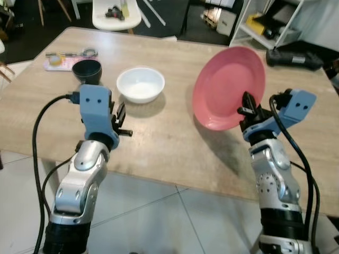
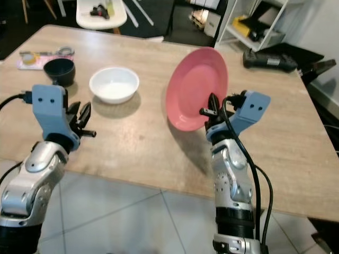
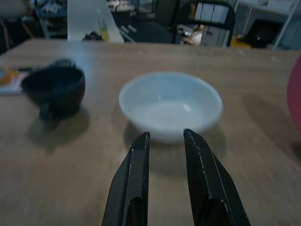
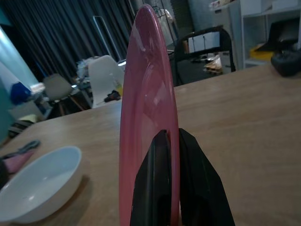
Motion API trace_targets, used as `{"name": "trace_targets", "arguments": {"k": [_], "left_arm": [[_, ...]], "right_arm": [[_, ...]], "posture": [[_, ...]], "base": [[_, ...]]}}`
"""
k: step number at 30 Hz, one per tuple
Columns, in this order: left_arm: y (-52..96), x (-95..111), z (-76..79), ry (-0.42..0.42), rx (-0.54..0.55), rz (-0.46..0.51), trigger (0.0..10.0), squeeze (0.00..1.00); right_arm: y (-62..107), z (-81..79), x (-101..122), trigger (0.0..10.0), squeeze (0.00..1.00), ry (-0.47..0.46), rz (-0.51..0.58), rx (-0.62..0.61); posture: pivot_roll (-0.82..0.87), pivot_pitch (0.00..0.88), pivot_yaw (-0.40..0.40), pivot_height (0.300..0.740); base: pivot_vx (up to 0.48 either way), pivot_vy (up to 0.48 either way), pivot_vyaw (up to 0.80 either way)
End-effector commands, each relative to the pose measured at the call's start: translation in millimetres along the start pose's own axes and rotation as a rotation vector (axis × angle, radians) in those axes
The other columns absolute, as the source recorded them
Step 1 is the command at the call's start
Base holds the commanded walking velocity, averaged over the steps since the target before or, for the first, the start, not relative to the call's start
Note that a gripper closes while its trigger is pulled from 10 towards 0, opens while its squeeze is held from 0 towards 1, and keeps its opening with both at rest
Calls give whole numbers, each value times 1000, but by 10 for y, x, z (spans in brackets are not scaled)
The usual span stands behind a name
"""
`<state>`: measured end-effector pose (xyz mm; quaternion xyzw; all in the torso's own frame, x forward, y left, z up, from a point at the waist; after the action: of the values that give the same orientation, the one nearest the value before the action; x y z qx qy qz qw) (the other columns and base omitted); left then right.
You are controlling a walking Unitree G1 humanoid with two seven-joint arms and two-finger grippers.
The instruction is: Setting the table
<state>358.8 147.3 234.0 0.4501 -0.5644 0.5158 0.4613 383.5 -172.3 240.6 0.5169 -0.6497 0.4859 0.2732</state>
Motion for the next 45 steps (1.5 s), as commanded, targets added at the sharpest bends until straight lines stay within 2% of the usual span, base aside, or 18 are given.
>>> {"name": "trace_targets", "arguments": {"k": [1, 8, 13, 20, 22, 23, 24, 25, 27, 28, 30, 32, 36, 38, 41, 43, 44, 45], "left_arm": [[12, -76, -3, -1, 2, -26, 10000, 0], [32, -84, 102, -9, -59, -33, 10000, 0], [63, -116, 115, -4, -69, -43, 10000, 0], [190, -73, 173, -11, -123, -25, 10000, 0], [226, -54, 213, -3, -154, -23, 10000, 0], [307, -30, 294, 26, -230, -31, 10000, 0], [307, -30, 294, 26, -230, -31, 10000, 0], [348, -22, 333, 42, -269, -39, 10000, 0], [460, -34, 374, 38, -350, -57, 10000, 0], [491, -47, 373, 26, -367, -62, 10000, 0], [512, -95, 346, 18, -362, -81, 10000, 0], [515, -126, 325, 8, -348, -88, 10000, 0], [519, -177, 348, 4, -337, -104, 10000, 0], [521, -179, 358, 6, -339, -106, 10000, 0], [542, -192, 367, 2, -345, -112, 10000, 0], [551, -192, 367, 1, -345, -114, 10000, 0], [551, -192, 367, 1, -345, -114, 10000, 0], [561, -195, 345, -7, -339, -117, 10000, 0]], "right_arm": [[21, 52, -44, 10000, 0, -9, -18, -20], [25, 76, 1, 10000, 0, 4, 6, -28], [22, 69, 20, 10000, 0, 10, 13, -22], [21, 14, 48, 10000, 0, 59, 9, 6], [21, -7, 52, 10000, 0, 42, 6, 15], [20, -43, 50, 10000, 0, -41, -13, 34], [20, -43, 50, 10000, 0, -41, -13, 34], [20, -63, 46, 10000, 0, -92, -26, 46], [22, -125, -15, 10000, 0, -269, -120, 86], [26, -162, -12, 10000, 0, -316, -140, 109], [39, -190, -100, 10000, 0, -306, -229, 120], [64, -250, -127, 10000, 0, -276, -266, 158], [227, -332, -377, 10000, 0, -370, -465, 190], [252, -331, -398, 10000, 0, -386, -479, 191], [394, -305, -434, 10000, 0, -429, -529, 227], [489, -292, -514, 10000, 0, -334, -579, 268], [489, -292, -514, 10000, 0, -334, -579, 268], [620, -286, -653, 10000, 0, -384, -642, 279]], "posture": [[61, 101, 39, 740], [62, 93, 40, 740], [61, 94, 42, 740], [72, 103, 40, 740], [75, 106, 37, 740], [78, 110, 32, 740], [78, 110, 32, 740], [78, 110, 32, 740], [86, 115, 21, 740], [86, 115, 21, 740], [84, 119, 15, 740], [82, 120, 13, 740], [71, 127, -4, 740], [71, 128, -5, 740], [73, 130, -13, 740], [81, 133, -17, 740], [81, 133, -17, 740], [84, 139, -22, 740]], "base": [[454, 0, -800], [147, 0, -114], [0, 0, 0], [0, 0, 0], [0, 0, 0], [0, 0, 0], [0, 0, 0], [0, 0, 0], [0, 0, 0], [0, 0, 0], [0, 0, 0], [0, 0, 0], [0, 0, 0], [0, 0, 0], [0, 0, 0], [0, 0, 0], [0, 0, 0], [0, 0, 0]]}}
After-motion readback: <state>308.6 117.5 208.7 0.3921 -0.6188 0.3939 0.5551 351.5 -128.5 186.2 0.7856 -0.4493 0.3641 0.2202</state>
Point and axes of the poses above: a point about 5 cm out from each wrist's last joint towards the gripper, its own y axis pointing back from the gripper into the wrist, its own x axis along the axis of the wrist's last joint, z = x × y, the point moved 5 cm from there along -y, pointing out of the wrist towards the gripper, and after that the axes turned 2 degrees about -y, right-handed, at the moved point
